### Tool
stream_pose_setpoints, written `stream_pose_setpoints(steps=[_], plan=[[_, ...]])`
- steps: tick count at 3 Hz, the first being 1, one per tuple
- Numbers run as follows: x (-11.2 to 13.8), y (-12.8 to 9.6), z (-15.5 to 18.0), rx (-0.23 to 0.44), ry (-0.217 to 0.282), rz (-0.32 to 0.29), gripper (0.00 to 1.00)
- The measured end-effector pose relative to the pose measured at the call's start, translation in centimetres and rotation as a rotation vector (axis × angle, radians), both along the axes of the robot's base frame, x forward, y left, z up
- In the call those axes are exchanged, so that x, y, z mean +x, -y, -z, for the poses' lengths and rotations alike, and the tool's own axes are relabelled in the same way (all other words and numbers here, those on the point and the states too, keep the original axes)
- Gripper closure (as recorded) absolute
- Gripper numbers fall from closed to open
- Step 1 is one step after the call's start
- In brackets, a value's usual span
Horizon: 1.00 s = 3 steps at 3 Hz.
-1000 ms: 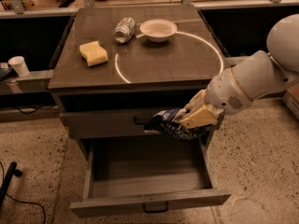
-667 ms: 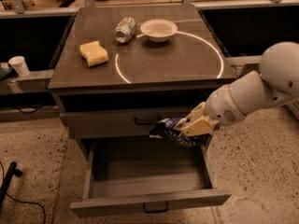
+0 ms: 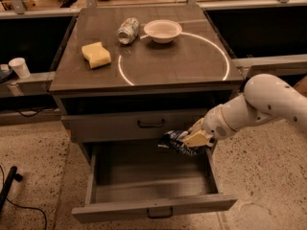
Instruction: Place blue chip bag into middle drawer
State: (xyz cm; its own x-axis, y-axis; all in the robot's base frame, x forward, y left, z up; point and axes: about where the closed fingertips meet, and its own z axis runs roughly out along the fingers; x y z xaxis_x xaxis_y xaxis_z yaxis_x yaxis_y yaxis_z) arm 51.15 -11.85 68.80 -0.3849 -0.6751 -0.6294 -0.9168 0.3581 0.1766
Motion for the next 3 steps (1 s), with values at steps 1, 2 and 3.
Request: stream_pose_setpoints(steps=[1, 2, 3], plan=[[1.3, -1.1, 4.0, -0.008, 0.002, -0.041, 1.0], [1.7, -2.0, 7.4, -0.02, 0.021, -0.085, 1.0], [1.5, -3.1, 10.2, -0.009, 0.033, -0.117, 1.0]])
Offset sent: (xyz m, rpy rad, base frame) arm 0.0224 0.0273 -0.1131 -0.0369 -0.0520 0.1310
